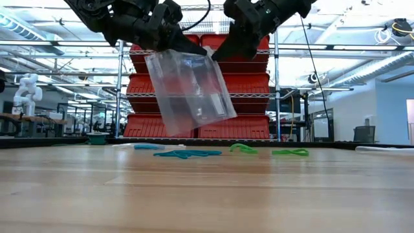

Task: Sort rubber bands
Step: Open the top transparent zip bag, then put the green rubber band into the transparent zip bag

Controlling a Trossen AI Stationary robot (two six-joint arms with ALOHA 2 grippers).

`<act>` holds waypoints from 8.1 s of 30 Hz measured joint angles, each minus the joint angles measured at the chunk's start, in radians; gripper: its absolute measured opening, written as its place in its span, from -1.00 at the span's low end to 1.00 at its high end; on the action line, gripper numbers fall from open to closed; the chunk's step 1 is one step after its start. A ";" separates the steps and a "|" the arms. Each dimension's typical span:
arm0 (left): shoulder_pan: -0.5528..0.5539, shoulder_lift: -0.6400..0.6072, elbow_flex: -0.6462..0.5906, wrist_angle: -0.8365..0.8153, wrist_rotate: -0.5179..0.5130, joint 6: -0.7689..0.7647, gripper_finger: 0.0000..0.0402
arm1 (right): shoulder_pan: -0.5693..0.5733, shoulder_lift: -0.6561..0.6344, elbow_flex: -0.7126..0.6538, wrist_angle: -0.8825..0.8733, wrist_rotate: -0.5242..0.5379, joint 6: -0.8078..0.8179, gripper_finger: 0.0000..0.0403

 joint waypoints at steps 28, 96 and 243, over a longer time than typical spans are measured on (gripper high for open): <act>0.018 -0.067 0.000 -0.024 0.000 0.002 -1.00 | 0.002 0.002 -0.004 -0.324 -0.002 0.056 -0.96; 0.005 -0.073 0.001 -0.116 0.000 0.019 -1.00 | 0.053 -0.015 0.045 -0.066 0.122 -0.092 -1.00; -0.292 -0.037 0.001 -0.031 -0.551 0.002 -1.00 | 0.105 0.158 -0.387 0.969 0.025 0.348 -0.03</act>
